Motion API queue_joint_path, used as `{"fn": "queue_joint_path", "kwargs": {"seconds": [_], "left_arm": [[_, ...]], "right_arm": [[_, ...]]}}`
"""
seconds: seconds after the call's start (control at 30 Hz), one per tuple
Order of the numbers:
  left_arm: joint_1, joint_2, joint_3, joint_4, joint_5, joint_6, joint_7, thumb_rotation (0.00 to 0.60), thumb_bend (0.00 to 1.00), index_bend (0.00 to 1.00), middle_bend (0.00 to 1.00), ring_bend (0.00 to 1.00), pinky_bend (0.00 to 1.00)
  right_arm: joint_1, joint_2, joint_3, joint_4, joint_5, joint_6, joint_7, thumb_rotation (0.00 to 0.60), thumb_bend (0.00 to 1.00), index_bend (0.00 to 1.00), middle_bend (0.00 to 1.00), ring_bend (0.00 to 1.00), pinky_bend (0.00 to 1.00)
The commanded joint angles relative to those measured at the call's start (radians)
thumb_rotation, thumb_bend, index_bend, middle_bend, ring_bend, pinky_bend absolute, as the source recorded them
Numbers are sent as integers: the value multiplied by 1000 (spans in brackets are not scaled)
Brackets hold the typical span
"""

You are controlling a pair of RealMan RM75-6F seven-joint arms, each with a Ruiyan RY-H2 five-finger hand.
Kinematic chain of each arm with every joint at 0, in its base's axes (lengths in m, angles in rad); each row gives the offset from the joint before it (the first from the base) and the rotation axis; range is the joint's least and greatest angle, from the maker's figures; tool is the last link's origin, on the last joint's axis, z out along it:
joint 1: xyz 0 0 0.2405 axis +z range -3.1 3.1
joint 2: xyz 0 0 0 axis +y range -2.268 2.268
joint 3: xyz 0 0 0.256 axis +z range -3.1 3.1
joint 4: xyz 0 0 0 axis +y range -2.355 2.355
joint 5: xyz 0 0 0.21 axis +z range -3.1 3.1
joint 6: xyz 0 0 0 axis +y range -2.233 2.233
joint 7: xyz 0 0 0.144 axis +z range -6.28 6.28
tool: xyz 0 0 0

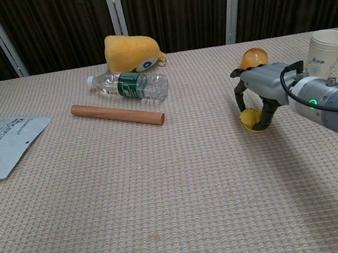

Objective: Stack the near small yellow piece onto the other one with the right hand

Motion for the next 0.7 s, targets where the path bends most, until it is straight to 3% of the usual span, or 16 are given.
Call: {"fn": "queue_joint_path", "kwargs": {"seconds": [0.03,0.7], "left_arm": [[0,0,0,1,1,1,1,600,0,0,0,0,150],[0,-3,-1,3,0,5,2,600,0,0,0,0,151]], "right_arm": [[2,3,0,0,3,-2,-1,600,183,514,0,0,0],[12,45,-4,-24,37,-17,-10,600,182,475,0,0,0]]}}
